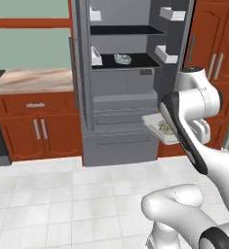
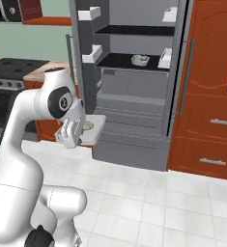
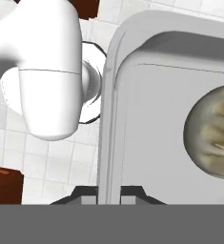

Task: Place two dumplings into each of the tupperware containers and then place the containers in the fridge.

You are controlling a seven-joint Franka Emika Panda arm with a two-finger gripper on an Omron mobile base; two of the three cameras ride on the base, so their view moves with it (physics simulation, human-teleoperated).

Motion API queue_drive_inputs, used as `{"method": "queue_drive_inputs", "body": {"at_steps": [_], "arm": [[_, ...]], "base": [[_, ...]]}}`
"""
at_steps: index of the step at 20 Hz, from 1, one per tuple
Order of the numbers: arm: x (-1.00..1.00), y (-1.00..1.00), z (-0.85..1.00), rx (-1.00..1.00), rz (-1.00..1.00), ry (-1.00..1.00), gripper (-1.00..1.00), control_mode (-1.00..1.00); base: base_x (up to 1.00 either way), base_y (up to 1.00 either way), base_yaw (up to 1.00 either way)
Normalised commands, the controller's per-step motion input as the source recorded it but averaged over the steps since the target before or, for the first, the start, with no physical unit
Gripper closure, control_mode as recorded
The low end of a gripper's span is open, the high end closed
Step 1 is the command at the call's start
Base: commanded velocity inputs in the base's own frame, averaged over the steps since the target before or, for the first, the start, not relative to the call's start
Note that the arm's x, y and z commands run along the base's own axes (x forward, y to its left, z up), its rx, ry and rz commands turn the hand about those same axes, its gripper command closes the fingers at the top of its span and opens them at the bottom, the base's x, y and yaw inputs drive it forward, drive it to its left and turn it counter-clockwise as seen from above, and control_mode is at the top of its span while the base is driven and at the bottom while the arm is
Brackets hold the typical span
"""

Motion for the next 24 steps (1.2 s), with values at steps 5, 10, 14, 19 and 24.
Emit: {"method": "queue_drive_inputs", "body": {"at_steps": [5,10,14,19,24], "arm": [[0.0,0.0,0.0,0.0,0.0,0.0,1.0,1.0],[0.0,0.0,0.0,0.0,0.0,0.0,1.0,1.0],[0.0,0.0,0.0,0.0,0.0,0.0,1.0,1.0],[0.0,0.0,0.0,0.0,0.0,0.0,1.0,1.0],[0.0,0.0,0.0,0.0,0.0,0.0,1.0,1.0]], "base": [[1.0,-0.15,-0.07],[0.98,-0.04,-0.08],[0.91,0.01,-0.12],[0.72,0.0,-0.17],[0.67,0.0,-0.21]]}}
